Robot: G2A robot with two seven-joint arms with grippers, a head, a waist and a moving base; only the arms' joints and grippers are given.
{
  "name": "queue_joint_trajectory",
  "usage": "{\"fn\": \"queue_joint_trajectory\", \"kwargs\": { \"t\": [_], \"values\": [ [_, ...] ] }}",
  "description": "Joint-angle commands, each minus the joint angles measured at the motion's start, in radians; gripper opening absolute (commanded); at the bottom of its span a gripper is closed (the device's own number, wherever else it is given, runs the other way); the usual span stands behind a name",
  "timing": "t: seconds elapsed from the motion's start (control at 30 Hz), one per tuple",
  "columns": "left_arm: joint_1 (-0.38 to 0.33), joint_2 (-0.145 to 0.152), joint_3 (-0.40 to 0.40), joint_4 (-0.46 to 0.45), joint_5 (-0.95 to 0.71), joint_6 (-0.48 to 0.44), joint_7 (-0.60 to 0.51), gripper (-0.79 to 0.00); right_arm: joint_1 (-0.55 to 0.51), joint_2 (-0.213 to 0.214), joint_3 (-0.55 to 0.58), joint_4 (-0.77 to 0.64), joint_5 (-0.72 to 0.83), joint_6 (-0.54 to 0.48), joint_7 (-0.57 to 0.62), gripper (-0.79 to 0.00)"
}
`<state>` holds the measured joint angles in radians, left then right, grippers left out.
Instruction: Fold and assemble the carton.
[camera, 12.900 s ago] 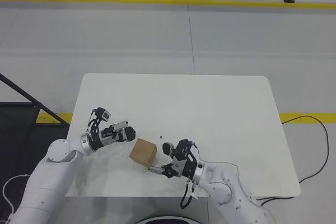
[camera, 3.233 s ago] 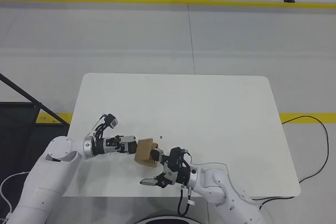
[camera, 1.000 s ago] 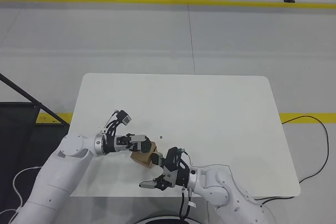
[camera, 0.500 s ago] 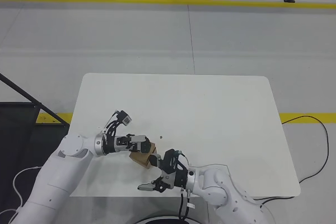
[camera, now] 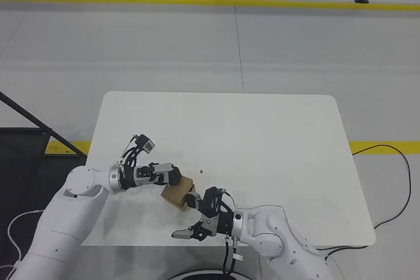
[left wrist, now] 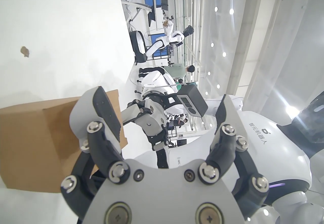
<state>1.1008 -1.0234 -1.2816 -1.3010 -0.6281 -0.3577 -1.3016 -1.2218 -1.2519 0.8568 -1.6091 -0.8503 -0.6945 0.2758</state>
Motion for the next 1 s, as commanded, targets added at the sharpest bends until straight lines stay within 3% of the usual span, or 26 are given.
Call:
{"fn": "queue_joint_trajectory", "kwargs": {
  "t": [0.0,0.23,0.97],
  "values": [
    [0.008,0.002,-0.007,0.005,0.003,0.001,0.001,0.0,0.0,0.0,-0.001,0.0,0.001,-0.001,-0.001,0.0],
    [0.017,0.006,-0.028,0.047,-0.014,-0.001,-0.006,0.0,0.004,-0.001,-0.008,0.001,0.001,0.005,-0.007,0.0],
    [-0.004,-0.003,0.017,0.066,-0.014,-0.003,-0.032,0.0,0.038,-0.012,-0.041,0.032,0.016,0.016,-0.002,0.0]
  ]
}}
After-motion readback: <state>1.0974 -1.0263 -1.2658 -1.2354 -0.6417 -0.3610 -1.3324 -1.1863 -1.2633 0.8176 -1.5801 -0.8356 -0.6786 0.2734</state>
